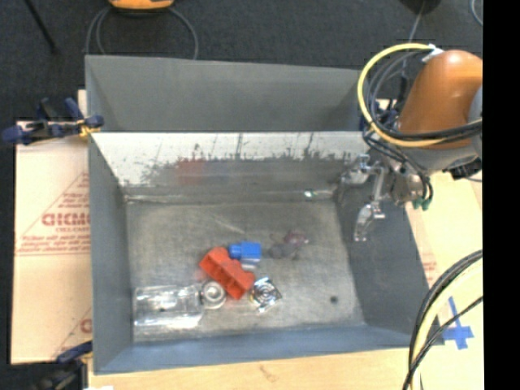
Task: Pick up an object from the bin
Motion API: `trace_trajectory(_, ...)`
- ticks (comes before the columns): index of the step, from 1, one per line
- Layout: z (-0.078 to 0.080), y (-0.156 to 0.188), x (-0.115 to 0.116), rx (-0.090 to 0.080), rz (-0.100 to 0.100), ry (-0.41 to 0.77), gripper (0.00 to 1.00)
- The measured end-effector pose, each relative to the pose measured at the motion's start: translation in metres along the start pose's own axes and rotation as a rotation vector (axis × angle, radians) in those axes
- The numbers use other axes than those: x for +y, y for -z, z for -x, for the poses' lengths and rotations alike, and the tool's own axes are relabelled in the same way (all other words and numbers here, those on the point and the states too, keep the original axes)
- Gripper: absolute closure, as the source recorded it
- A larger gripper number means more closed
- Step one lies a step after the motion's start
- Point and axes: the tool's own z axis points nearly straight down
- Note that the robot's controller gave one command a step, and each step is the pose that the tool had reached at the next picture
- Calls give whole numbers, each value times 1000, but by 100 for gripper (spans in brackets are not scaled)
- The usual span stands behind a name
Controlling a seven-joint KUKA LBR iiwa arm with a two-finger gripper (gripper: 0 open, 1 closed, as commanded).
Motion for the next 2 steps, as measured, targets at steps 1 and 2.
trace_trajectory(1, 12, -71, 102, 4, 6, 47, 0)
trace_trajectory(2, 1, -107, 95, -4, 5, -260, 0)
